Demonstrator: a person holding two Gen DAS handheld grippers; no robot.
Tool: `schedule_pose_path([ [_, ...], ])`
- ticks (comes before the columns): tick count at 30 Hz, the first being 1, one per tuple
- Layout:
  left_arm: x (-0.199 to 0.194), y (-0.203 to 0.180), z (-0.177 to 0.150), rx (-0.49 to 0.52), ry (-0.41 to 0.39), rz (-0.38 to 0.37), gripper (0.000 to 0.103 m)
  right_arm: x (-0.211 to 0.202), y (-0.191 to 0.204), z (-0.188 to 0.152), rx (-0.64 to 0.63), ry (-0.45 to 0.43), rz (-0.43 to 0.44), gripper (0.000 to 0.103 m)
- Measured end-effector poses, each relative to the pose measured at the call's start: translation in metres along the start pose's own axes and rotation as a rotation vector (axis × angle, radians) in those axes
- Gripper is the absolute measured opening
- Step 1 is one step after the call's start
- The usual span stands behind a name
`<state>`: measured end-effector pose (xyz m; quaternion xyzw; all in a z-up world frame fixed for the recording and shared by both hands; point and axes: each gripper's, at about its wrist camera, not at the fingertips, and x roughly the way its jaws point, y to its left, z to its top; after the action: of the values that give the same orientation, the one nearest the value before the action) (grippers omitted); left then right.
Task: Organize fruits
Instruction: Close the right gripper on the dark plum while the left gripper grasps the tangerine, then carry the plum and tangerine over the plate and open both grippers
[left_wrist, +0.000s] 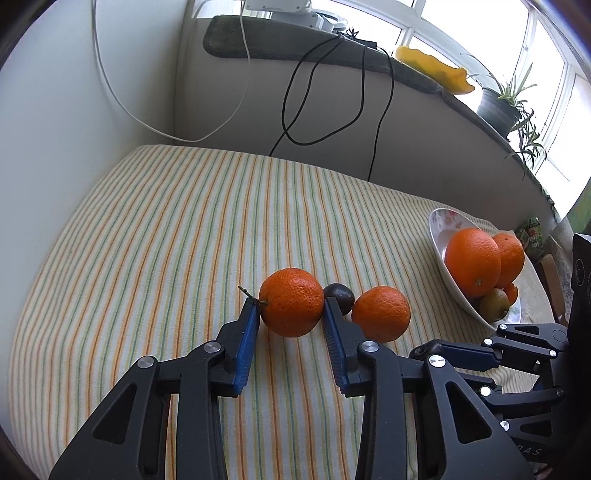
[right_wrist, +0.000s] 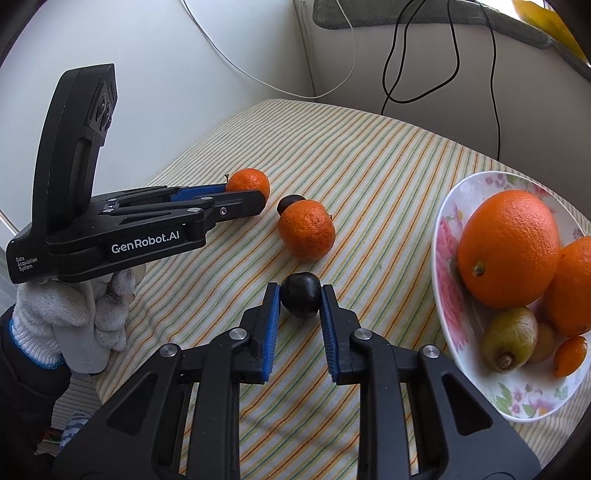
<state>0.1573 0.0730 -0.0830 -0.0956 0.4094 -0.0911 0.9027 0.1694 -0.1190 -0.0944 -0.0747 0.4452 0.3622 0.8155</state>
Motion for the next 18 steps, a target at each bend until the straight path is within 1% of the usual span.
schedule_pose_path([
  [8, -0.012, -0.022, 0.010, 0.035, -0.036, -0.018, 0.033, -0.035, -0.006, 0.000, -0.005, -0.056, -0.005, 0.023],
  [18, -0.009, -0.059, 0.023, 0.084, -0.051, -0.063, 0.033, -0.081, -0.041, 0.006, 0.032, -0.131, -0.039, 0.023],
])
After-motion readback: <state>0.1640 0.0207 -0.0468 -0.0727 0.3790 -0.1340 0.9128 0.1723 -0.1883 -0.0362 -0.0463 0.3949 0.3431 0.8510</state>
